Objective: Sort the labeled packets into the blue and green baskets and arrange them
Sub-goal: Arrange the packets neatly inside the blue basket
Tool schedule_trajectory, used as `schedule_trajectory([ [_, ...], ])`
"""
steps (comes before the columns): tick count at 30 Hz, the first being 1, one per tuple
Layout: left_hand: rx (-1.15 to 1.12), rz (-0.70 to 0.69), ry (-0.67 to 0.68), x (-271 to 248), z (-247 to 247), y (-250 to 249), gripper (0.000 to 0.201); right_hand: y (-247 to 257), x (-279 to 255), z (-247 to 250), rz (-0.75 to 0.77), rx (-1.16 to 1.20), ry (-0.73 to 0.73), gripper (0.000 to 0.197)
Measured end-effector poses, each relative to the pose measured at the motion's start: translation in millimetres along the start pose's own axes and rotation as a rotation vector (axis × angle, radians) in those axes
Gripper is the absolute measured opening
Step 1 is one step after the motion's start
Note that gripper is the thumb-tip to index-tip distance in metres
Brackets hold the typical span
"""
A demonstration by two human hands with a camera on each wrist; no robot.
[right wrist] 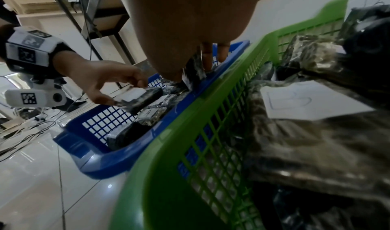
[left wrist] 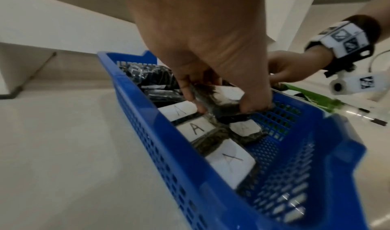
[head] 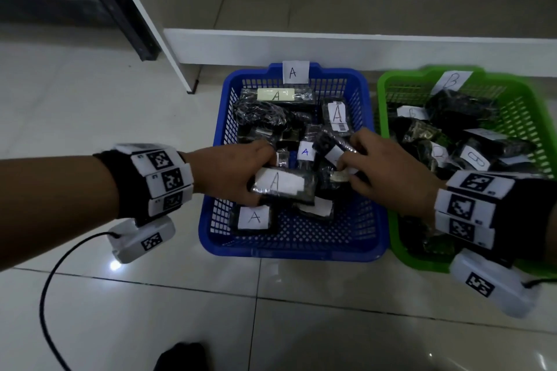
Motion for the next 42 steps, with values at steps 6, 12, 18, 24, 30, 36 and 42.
schedule_trajectory([
  [6,-0.135,-0.091,0.154,12,-17,-37,0.047,-9,2,-1,-0.182,0.367,0.065,0.015],
  [12,-0.043,-0.086,0.210,37,-39,-47,0.030,-7,7,10,-0.370,0.614,0.096,0.033],
  [18,0.005,-0.053,0.228,51,-42,-54,0.028,-3,6,10,-0.397,0.636,0.121,0.041],
  [24,0.097,-0.049,0.229,55,-48,-51,0.033,-3,6,6,-0.400,0.617,0.094,0.042],
  [30,0.163,-0.013,0.270,64,-39,-52,0.023,-5,7,1,-0.402,0.592,0.091,0.042],
  [36,0.224,-0.260,0.231,58,-42,-60,0.042,-6,5,0,-0.406,0.604,0.092,0.042],
  [42,0.411,-0.404,0.319,63,-76,-61,0.049,-6,7,-1,-0.413,0.598,0.100,0.041],
])
Point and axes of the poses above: each hand's wrist, its own x-axis towards the middle knuckle, its own z-axis out of the back of the hand, y = z × x, the point moved 1 cm from there along x, towards the middle knuckle, and after that the axes turned 6 degrees about -z, right-handed, at the moved point
